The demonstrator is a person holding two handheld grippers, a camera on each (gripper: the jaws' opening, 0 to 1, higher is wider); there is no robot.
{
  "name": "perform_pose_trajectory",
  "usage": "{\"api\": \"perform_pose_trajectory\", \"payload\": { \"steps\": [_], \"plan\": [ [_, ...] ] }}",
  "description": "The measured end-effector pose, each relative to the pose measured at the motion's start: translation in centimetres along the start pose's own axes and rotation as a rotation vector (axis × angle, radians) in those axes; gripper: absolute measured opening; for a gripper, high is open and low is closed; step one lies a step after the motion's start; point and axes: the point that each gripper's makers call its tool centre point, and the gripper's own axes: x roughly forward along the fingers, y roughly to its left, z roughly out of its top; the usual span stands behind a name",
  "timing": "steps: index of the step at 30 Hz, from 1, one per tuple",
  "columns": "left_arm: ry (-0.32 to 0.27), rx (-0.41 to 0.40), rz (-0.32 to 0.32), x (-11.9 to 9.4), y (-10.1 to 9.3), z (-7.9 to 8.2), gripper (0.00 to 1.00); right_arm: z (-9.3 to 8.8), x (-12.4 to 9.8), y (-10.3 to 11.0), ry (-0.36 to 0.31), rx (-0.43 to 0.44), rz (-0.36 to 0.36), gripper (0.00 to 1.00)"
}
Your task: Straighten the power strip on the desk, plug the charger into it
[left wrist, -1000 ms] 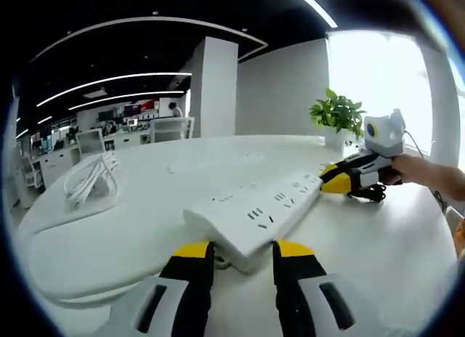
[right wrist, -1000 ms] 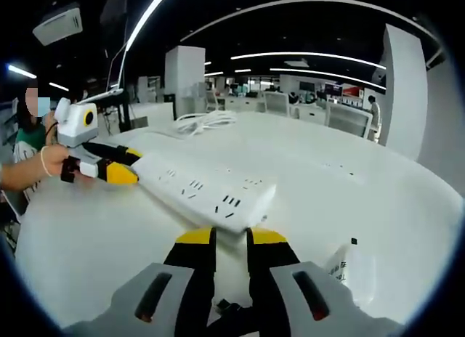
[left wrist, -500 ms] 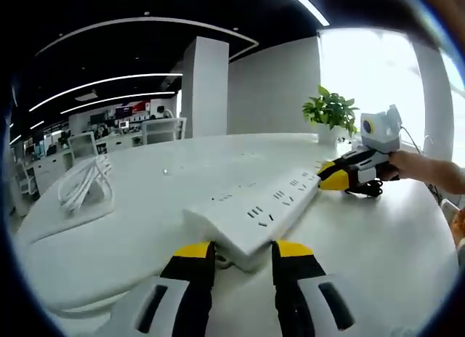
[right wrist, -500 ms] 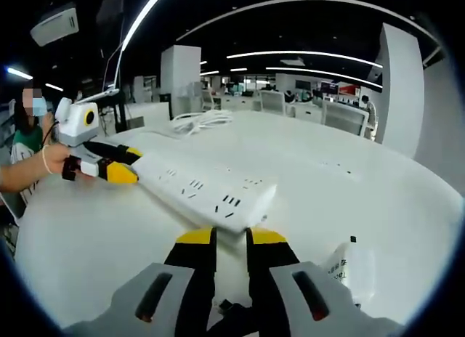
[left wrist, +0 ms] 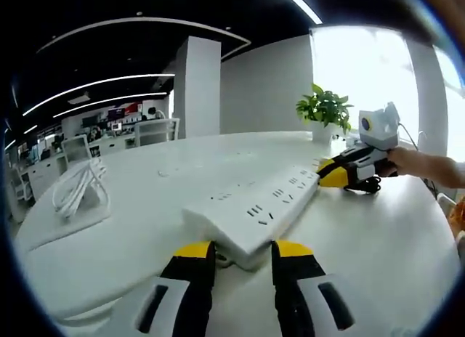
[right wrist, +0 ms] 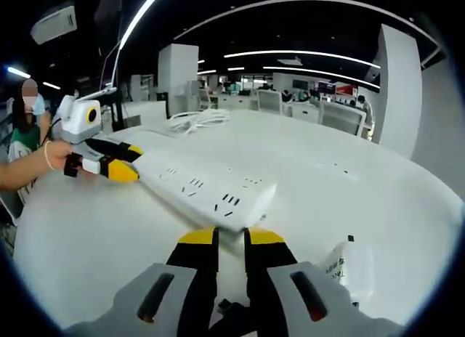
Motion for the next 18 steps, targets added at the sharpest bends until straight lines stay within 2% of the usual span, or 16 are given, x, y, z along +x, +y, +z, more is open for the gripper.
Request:
{"api": "perform_pose_trajectory", "payload": {
  "steps": [18],
  "plan": [
    [0.026,0.015,-0.047,0.46,0.54,0.51,0.31,0.23,-0.29,-0.04,0.001,0.014,-0.018,0.11]
  ]
}}
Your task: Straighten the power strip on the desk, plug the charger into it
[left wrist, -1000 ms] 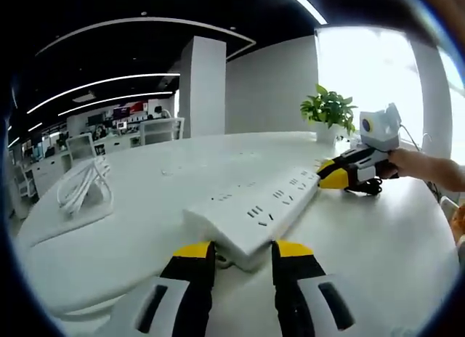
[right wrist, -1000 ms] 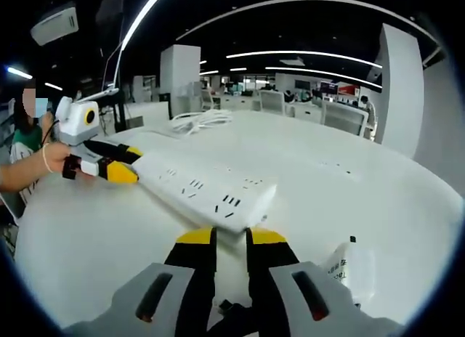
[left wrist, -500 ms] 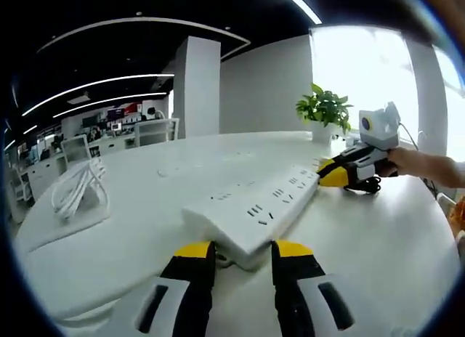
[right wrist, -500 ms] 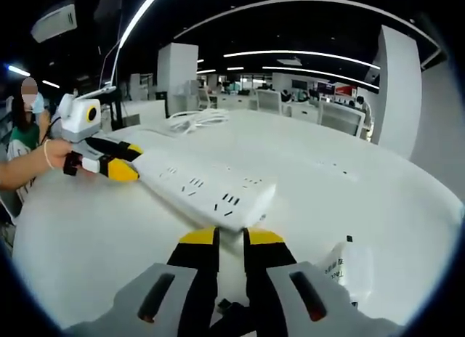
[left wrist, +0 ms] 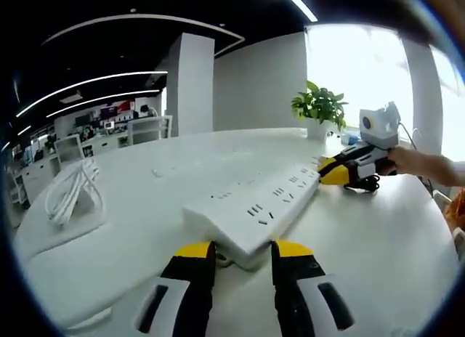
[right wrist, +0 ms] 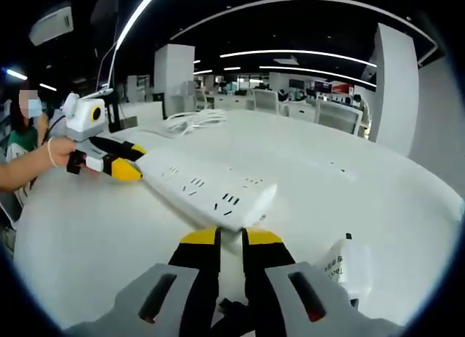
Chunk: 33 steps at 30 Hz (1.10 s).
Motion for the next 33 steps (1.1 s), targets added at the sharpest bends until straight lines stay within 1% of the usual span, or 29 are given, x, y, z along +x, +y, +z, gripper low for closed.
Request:
{"api": "perform_pose_trajectory", "payload": {
  "steps": [8,33],
  "plan": [
    [0.012,0.022,-0.017,0.4,0.3,0.1,0.31,0.0,0.0,0.0,-0.001,0.015,0.000,0.10],
    [0.027,0.054,-0.031,1.5,0.9,0.2,0.31,-0.2,0.1,-0.3,-0.001,0.029,-0.018,0.10]
  ]
}}
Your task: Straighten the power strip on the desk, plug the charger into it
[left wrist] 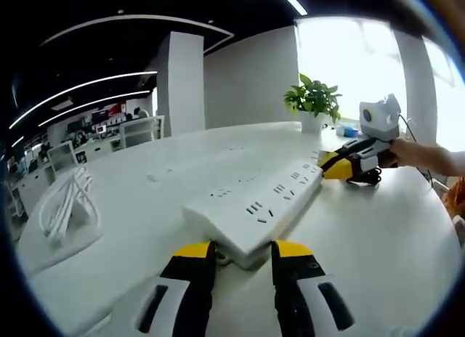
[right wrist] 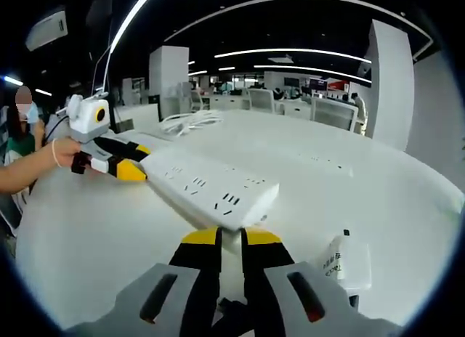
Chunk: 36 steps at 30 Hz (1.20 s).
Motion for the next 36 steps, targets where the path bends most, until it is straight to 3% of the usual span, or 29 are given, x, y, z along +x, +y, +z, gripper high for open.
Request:
{"api": "perform_pose_trajectory", "payload": {
  "steps": [31,36],
  "plan": [
    [0.011,0.005,0.007,0.43,-0.06,0.05,0.31,0.04,0.08,-0.59,-0.013,0.010,-0.013,0.09],
    [0.003,0.002,0.007,0.45,0.01,0.04,0.31,-0.12,0.22,-0.67,-0.007,-0.037,-0.007,0.09]
  ]
}}
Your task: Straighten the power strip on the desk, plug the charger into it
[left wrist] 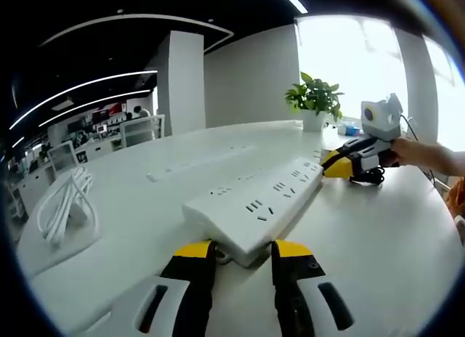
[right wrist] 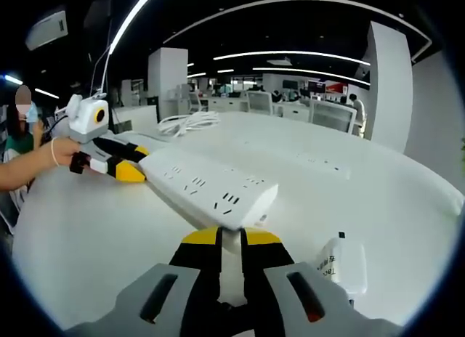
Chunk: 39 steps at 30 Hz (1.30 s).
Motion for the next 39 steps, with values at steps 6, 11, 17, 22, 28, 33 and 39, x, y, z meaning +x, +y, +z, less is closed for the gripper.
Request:
{"api": "perform_pose_trajectory", "payload": {
  "steps": [6,11,17,22,28,33,39],
  "plan": [
    [-0.009,-0.019,0.003,0.0,0.0,-0.1,0.32,0.1,0.0,0.1,-0.001,-0.009,0.001,0.11],
    [-0.004,-0.032,0.011,0.0,0.2,-0.3,0.32,0.3,0.0,0.1,-0.007,-0.002,0.003,0.15],
    [-0.018,-0.060,0.016,-0.4,0.5,-0.2,0.33,0.0,0.0,0.3,0.000,0.014,0.012,0.19],
    [-0.036,-0.077,0.026,-1.0,0.6,0.1,0.35,0.0,-0.1,0.5,-0.007,0.014,0.017,0.23],
    [-0.046,-0.069,0.031,-1.3,0.5,0.2,0.35,0.1,-0.1,0.9,-0.014,0.016,0.021,0.26],
    [-0.051,-0.069,0.040,-1.6,0.5,0.1,0.37,0.3,-0.2,1.0,-0.023,0.017,0.021,0.28],
    [-0.079,-0.062,0.053,-2.1,0.4,0.7,0.40,0.7,-0.7,1.4,-0.036,0.016,0.019,0.29]
  ]
}}
